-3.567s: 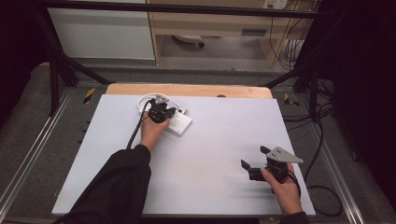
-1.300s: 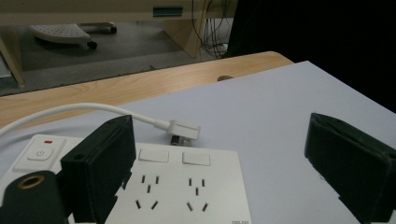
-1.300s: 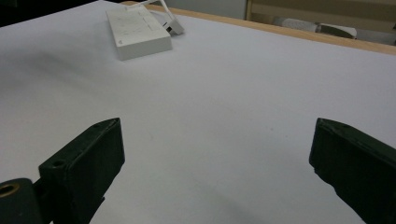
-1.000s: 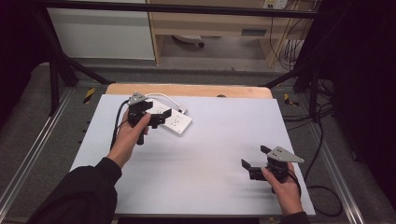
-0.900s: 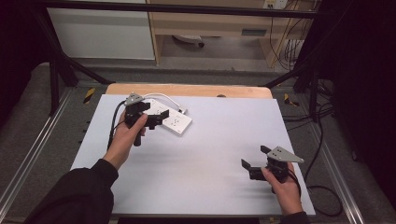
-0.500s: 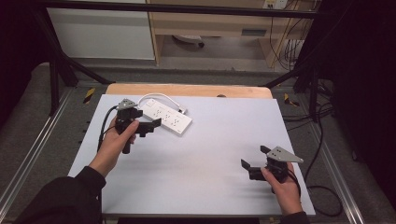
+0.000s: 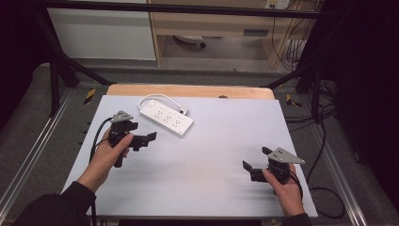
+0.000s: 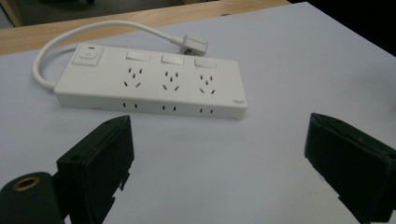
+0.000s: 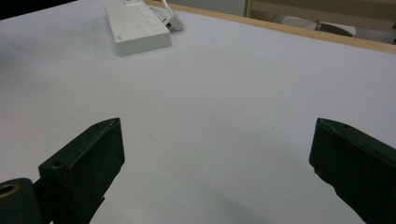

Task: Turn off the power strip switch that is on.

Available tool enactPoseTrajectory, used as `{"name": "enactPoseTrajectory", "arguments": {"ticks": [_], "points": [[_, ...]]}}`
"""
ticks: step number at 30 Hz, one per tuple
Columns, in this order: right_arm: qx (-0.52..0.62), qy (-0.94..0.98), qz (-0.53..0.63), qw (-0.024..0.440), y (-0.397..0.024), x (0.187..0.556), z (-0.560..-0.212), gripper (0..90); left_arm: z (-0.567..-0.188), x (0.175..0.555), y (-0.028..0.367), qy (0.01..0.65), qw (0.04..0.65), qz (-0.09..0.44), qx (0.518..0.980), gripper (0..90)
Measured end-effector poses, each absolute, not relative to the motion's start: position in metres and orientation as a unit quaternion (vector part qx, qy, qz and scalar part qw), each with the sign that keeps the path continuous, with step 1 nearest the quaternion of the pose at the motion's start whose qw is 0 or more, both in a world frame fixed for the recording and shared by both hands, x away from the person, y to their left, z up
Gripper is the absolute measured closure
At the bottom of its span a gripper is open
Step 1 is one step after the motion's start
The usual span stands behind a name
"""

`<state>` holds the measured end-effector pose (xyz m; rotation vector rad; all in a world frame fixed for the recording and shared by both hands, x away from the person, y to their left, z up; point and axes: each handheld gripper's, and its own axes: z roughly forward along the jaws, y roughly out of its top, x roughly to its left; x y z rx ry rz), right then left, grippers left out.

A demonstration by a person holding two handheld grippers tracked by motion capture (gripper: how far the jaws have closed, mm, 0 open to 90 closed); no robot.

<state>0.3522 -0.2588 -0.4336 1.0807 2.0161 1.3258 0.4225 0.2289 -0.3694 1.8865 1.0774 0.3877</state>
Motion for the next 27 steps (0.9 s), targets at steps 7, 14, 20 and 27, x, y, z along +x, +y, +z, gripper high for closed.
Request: {"name": "enactPoseTrajectory", "arguments": {"ticks": [7,14,20,27], "points": [[0.399,0.738,0.485,0.247,-0.259,0.352,-0.434,3.8,-0.373,0.405,0.236,0.436,0.46,0.156,0.758,8.1],[0.399,0.739,0.484,0.247,-0.259,0.353,-0.434,3.8,-0.381,0.386,0.243,0.433,0.464,0.161,0.756,8.2],[0.398,0.74,0.483,0.247,-0.258,0.353,-0.434,3.8,-0.388,0.369,0.25,0.431,0.479,0.159,0.748,8.2],[0.397,0.741,0.482,0.248,-0.257,0.353,-0.434,3.8,-0.397,0.356,0.266,0.443,0.483,0.167,0.736,8.3]]}}
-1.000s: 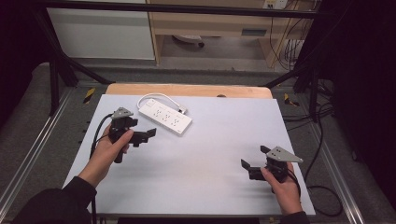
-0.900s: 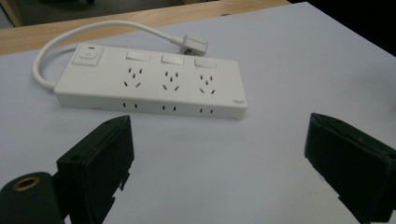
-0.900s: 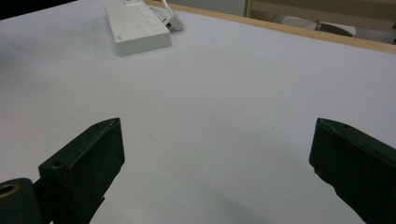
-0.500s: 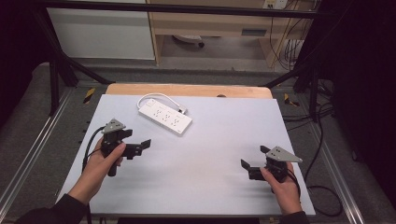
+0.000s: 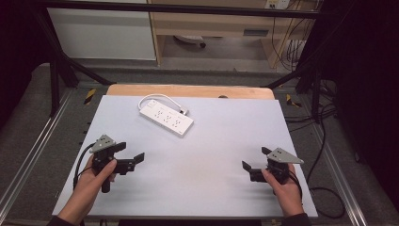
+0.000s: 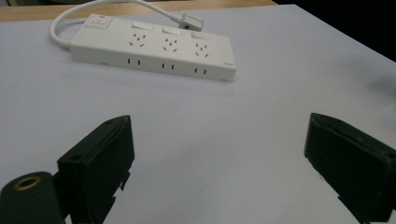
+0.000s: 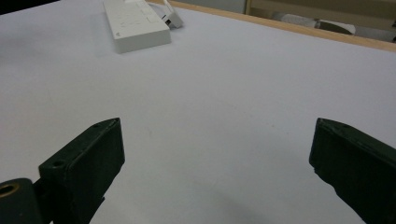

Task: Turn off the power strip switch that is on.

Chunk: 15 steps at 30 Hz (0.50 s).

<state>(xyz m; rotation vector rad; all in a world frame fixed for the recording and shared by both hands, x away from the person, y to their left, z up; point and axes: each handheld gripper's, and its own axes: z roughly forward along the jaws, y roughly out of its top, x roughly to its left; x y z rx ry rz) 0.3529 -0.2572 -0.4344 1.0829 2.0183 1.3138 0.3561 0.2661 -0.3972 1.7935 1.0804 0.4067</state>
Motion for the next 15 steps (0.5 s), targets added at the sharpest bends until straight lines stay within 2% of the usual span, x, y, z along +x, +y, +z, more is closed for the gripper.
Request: {"name": "enactPoseTrajectory", "arguments": {"ticks": [15], "points": [[0.397,0.742,0.48,0.246,-0.256,0.354,-0.435,3.7,-0.417,0.327,0.293,0.448,0.493,0.183,0.723,8.0]]}}
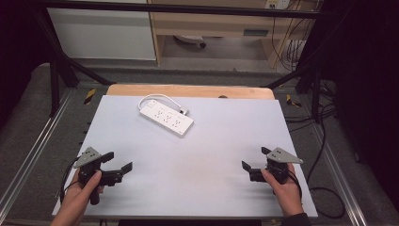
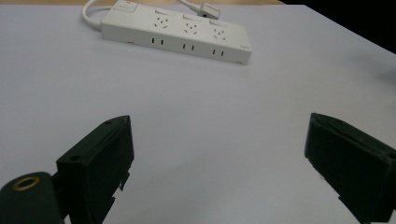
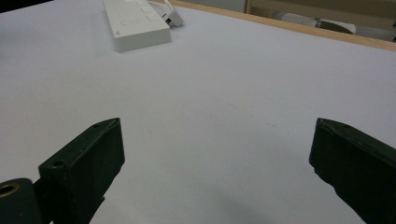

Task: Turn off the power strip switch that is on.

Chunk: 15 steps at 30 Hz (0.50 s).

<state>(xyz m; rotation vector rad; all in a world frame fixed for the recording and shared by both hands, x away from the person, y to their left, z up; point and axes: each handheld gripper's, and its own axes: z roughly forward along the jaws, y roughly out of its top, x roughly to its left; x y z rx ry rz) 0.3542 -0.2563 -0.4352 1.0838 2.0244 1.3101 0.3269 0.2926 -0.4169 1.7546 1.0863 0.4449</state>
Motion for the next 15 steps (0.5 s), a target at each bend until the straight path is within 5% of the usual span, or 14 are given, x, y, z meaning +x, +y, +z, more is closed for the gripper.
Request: {"name": "enactPoseTrajectory", "arguments": {"ticks": [15], "points": [[0.433,0.76,0.423,0.236,-0.257,0.361,-0.447,2.8,-0.431,0.302,0.262,0.394,0.479,0.181,0.763,6.2]]}}
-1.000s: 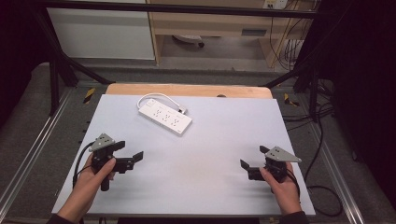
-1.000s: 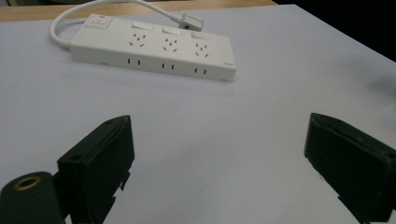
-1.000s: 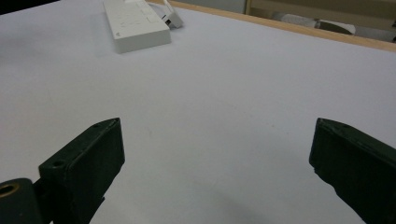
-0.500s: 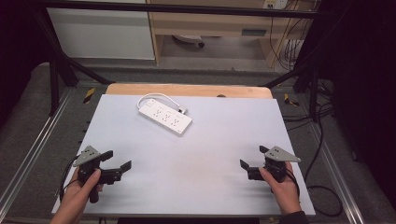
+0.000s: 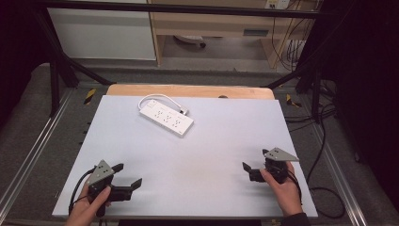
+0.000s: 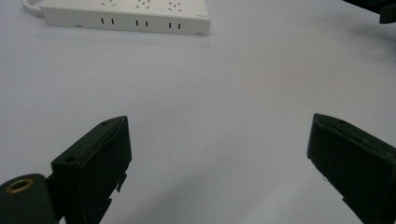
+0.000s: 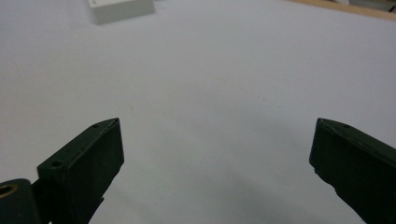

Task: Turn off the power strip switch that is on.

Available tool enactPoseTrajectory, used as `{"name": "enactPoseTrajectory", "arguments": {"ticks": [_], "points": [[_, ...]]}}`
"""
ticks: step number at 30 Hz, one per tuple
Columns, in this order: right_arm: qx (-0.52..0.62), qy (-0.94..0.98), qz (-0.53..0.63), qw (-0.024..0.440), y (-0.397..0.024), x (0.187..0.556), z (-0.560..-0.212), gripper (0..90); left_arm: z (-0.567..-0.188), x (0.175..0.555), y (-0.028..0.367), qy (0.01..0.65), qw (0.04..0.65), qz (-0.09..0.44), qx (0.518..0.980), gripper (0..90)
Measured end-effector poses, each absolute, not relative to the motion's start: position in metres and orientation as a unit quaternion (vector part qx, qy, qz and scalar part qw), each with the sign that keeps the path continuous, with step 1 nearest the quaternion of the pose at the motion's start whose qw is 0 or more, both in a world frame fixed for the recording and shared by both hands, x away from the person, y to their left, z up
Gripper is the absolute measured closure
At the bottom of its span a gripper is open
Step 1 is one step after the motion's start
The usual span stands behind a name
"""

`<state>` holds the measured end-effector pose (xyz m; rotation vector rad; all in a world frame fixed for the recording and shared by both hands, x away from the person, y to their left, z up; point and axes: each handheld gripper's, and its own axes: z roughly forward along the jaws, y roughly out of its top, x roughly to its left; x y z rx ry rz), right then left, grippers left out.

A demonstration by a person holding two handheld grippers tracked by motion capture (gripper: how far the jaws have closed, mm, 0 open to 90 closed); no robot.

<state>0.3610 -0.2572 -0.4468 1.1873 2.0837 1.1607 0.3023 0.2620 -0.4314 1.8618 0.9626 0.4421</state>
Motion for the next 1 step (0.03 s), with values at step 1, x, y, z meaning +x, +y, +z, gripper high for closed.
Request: {"name": "enactPoseTrajectory", "arguments": {"ticks": [1], "points": [[0.436,0.763,0.414,0.235,-0.2569,0.3625,-0.449,2.6,-0.4311,0.3031,0.2622,0.397,0.48,0.183,0.761,6.2]]}}
